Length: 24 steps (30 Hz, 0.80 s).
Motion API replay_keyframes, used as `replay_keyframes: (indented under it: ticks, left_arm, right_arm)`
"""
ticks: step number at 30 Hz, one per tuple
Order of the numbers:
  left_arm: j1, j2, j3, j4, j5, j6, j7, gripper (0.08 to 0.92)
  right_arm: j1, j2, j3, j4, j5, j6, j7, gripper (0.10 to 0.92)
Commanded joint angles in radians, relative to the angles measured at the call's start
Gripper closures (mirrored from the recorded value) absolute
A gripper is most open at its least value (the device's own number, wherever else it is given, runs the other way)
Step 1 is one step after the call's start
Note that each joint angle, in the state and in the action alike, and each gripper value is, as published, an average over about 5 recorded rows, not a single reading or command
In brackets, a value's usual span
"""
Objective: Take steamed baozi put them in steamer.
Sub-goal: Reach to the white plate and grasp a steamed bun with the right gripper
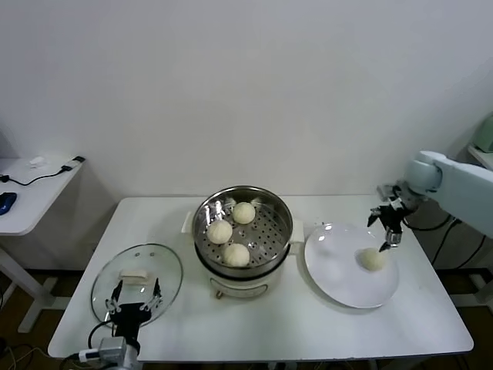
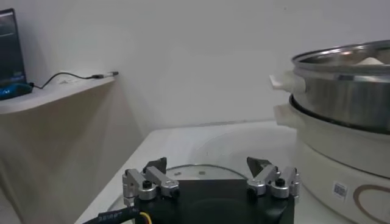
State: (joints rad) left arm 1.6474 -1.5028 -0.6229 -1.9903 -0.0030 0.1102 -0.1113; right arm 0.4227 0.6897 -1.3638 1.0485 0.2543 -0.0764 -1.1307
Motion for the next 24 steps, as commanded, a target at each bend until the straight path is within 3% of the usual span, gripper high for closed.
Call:
replay_keyframes:
  ticks: [1, 12, 24]
  left_arm:
    - [0.003, -0.002, 0.001, 0.006, 0.004, -0.006, -0.001, 0.177]
    - [0.002, -0.002, 0.005, 0.011, 0.007, -0.011, -0.002, 0.177]
    - [0.003, -0.002, 0.005, 0.008, 0.008, -0.013, -0.005, 0.177]
  right_arm:
    - [-0.250, -0.036, 0.176, -0.054, -0.094, -0.072, 0.041, 0.203]
    - [-0.287, 0.046, 0.245, -0.144, -0.135, -0.067, 0.091, 0.203]
    - [-0.285, 0.067, 0.231, -0.139, -0.142, -0.072, 0.095, 0.222]
